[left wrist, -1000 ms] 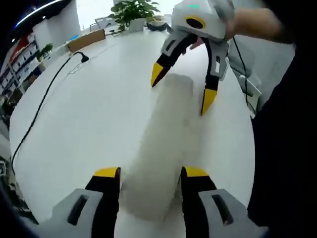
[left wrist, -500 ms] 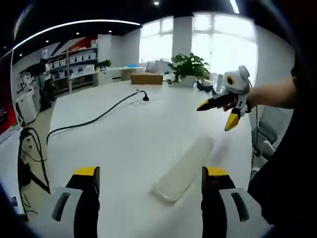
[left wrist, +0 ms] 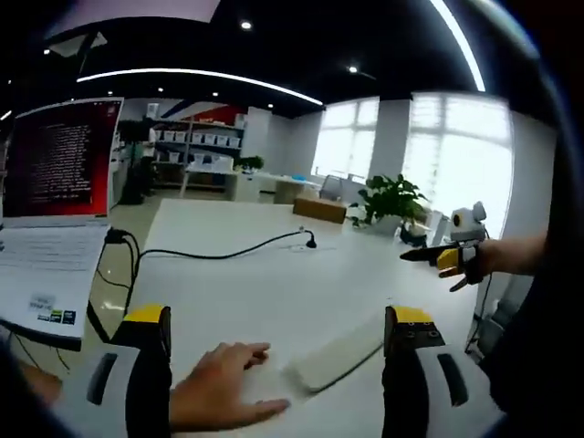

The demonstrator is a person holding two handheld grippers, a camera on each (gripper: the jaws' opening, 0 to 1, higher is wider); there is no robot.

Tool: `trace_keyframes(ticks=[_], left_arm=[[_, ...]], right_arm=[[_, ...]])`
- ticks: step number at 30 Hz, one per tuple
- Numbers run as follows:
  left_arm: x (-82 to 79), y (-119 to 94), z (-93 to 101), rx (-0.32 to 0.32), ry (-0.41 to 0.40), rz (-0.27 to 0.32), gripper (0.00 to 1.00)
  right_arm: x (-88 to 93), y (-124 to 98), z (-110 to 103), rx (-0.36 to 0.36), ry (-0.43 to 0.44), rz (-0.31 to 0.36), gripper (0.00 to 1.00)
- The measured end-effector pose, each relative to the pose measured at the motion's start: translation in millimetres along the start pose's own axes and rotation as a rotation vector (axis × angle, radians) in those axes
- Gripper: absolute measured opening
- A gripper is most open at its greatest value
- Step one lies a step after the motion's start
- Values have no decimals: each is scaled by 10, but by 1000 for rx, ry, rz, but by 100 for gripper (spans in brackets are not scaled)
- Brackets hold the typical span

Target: Arrange the utensils inside the cutlery case until each visible utensil rests in its matching compartment.

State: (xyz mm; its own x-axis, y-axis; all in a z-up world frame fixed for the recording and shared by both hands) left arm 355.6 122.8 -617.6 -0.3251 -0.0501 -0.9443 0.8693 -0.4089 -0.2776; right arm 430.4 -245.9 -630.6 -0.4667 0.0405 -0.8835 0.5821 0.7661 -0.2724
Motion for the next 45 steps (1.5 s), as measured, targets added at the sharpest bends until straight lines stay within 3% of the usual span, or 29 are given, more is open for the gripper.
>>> trace_keyframes(ticks=[4,9,11,13,15,19,23,27,29,33,45], left_arm=[[-24,-63,17,-13,-10,17,100],[-42,-139,-15,-33,-1,25,100],[-25,-158,-59,-49,1,29,100],[-10,-180,-110,-61,-16,-8,100],[-50,-238,-141,-77,3,20,100],[-102,-285,-231,-103,-6,21,100],[-105,-308,-246,-103,-14,-1,100],[-108,-275,-254,-104,-23,25,100],[-100,-220,-203,-74,-7,16,100],[-83,-226,-174,-70,-4,30,100],[-151,-294,-245,-85,13,44,100]], right_arm=[[-39,-68,32,11,73,66,99],[-47,-134,71,23,96,93,99],[-33,-131,66,33,77,83,99],[8,-129,16,21,68,54,99],[71,-144,0,22,73,61,99],[191,-95,-10,11,80,-2,99],[166,-79,-25,6,136,13,99],[99,-121,-39,-7,95,15,99],[65,-131,-75,-27,96,39,99],[78,-109,-143,-43,58,13,99],[54,-21,-161,-59,64,41,99]])
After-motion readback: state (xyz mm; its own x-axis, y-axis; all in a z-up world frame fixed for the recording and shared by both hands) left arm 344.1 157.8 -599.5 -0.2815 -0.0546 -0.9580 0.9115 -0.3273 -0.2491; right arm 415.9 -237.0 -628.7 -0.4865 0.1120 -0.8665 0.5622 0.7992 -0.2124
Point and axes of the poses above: the point that each gripper's makers call its tool centre point, and the gripper's own axes: y roughly forward along the fingers, z roughly to its right, x roughly out of its underside, the point moved 8 cm from there along -y, roughly backward along the fingers, and after that the axes turned 1 degree about -z, right-handed, at the moved point
